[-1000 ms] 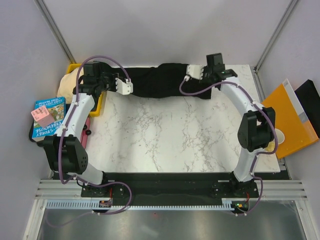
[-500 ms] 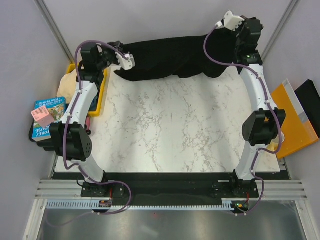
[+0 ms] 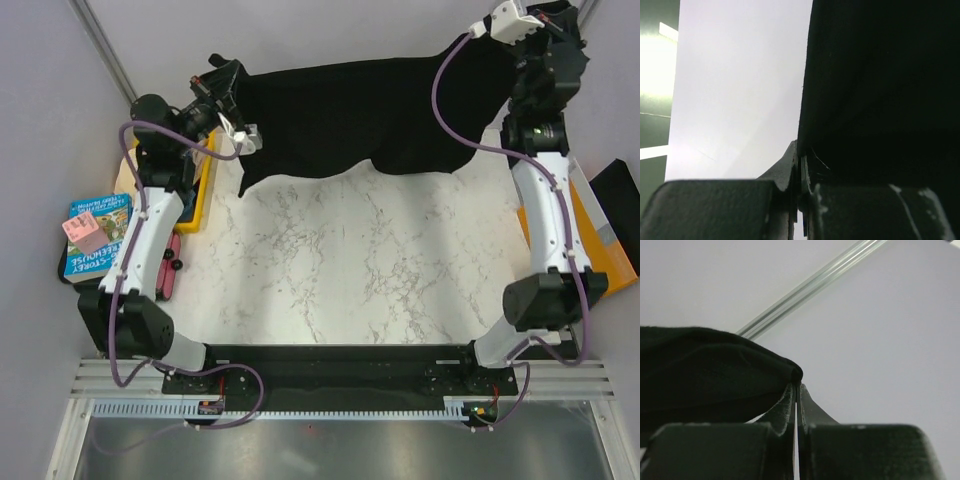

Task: Fold and stack the t-shirts
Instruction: Flatten out the tshirt

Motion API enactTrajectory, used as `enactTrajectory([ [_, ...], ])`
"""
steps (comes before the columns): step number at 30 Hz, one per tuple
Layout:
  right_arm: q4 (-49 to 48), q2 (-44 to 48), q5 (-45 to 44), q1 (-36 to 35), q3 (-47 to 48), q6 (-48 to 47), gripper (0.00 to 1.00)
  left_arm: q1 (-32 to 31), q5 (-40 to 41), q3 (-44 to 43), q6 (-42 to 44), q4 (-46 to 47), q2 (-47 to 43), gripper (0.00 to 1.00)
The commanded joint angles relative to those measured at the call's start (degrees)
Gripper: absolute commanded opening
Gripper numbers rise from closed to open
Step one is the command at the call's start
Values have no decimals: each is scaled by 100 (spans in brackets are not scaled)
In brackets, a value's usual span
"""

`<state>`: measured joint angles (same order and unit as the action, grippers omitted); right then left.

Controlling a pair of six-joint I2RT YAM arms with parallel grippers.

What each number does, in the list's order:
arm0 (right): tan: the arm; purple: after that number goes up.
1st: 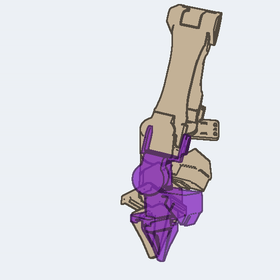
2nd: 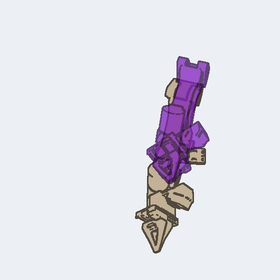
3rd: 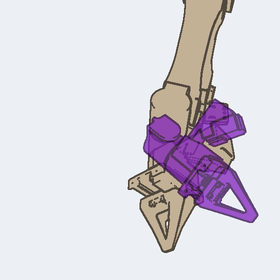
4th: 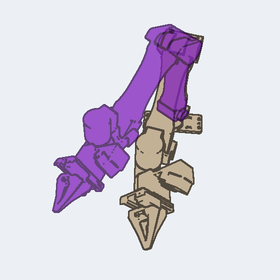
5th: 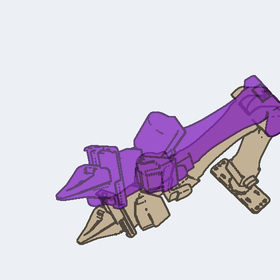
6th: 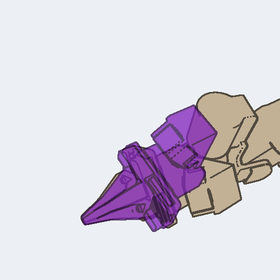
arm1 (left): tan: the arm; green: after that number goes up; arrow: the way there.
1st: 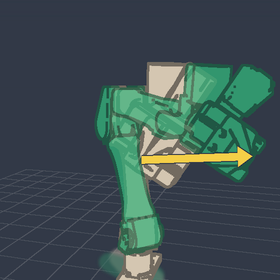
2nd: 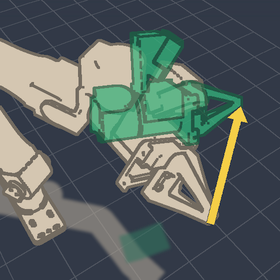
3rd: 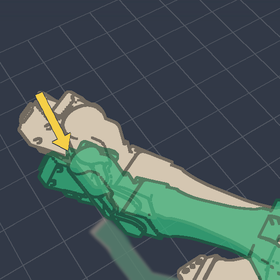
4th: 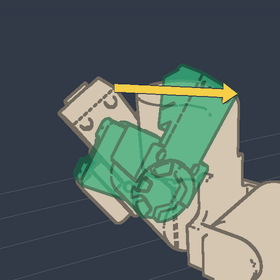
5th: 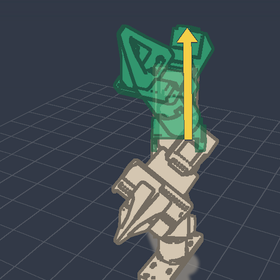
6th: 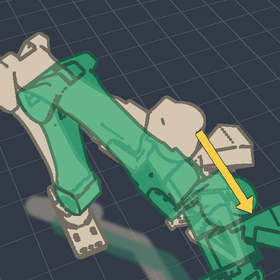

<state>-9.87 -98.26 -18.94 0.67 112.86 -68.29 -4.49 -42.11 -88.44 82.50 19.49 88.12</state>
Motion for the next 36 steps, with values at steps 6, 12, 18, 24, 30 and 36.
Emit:
enactTrajectory([
  [6,591,2371,776,83,-1300,396,0,45,52,399,181,-2423,-2447,2],
  [12,969,2444,1051,83,-854,474,0,80,239,-215,-261,-3062,-2370,2],
  [18,461,1724,866,83,-1222,264,0,308,-26,-943,826,-4573,-1132,2],
  [24,-50,-77,786,293,231,-114,0,414,272,-3409,2365,-6427,1302,2],
  [30,-182,-2029,699,425,2771,-562,0,388,563,-5796,3009,-6511,3087,2],
  [36,-753,-1742,953,548,2902,-607,0,335,897,-5053,2043,-3568,2441,2],
])
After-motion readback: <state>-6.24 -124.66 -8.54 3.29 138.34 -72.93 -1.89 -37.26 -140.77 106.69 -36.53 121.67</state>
